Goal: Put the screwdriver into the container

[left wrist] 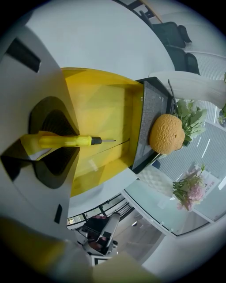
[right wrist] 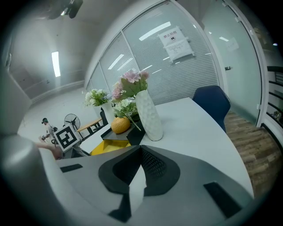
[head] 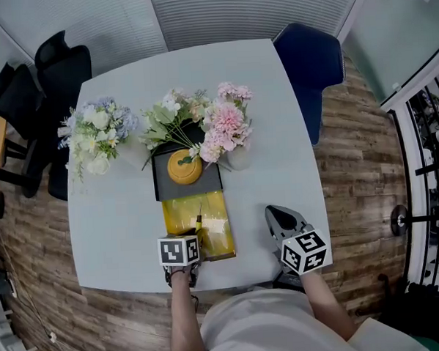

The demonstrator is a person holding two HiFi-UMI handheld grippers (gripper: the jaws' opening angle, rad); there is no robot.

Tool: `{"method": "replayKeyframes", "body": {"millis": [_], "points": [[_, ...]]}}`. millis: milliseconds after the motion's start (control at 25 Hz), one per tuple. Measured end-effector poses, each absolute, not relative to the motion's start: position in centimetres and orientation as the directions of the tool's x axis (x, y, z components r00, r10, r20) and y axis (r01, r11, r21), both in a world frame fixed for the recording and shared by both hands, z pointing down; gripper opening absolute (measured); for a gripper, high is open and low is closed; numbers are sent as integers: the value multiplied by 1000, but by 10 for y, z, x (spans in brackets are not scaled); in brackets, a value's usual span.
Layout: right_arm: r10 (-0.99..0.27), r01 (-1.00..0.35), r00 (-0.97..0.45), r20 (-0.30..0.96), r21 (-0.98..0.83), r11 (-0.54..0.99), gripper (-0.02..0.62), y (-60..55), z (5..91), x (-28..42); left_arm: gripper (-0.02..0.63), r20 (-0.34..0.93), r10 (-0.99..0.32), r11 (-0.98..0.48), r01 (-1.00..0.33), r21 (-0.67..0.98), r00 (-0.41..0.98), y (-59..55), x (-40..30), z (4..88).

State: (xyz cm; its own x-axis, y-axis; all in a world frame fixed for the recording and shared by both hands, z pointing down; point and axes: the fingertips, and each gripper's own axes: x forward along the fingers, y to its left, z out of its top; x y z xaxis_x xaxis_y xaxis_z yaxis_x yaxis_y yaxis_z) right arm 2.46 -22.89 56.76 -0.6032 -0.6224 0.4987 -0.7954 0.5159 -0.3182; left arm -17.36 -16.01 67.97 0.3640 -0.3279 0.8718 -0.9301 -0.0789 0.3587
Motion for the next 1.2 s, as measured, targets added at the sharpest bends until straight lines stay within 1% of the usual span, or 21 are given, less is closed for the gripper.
{"method": "replayKeyframes", "body": {"millis": [200,560,1000,1200], "points": [[-626,-796,-603,495,-318,516,15,-226,565,27,97,872,-334,-83,-932,352,359,-160,-172,678],[-634,-795,-604,483,-312,520,15,-221,559,28,101,857,-383,-103,-938,330,344,-163,-173,668],[-636,-773,-631,444,-297,561,15,-206,536,17,98,782,-537,-122,-946,300,317,-165,-180,621],[-634,-762,-644,429,-283,582,15,-196,525,13,94,730,-596,-167,-941,295,335,-159,-173,598]]}}
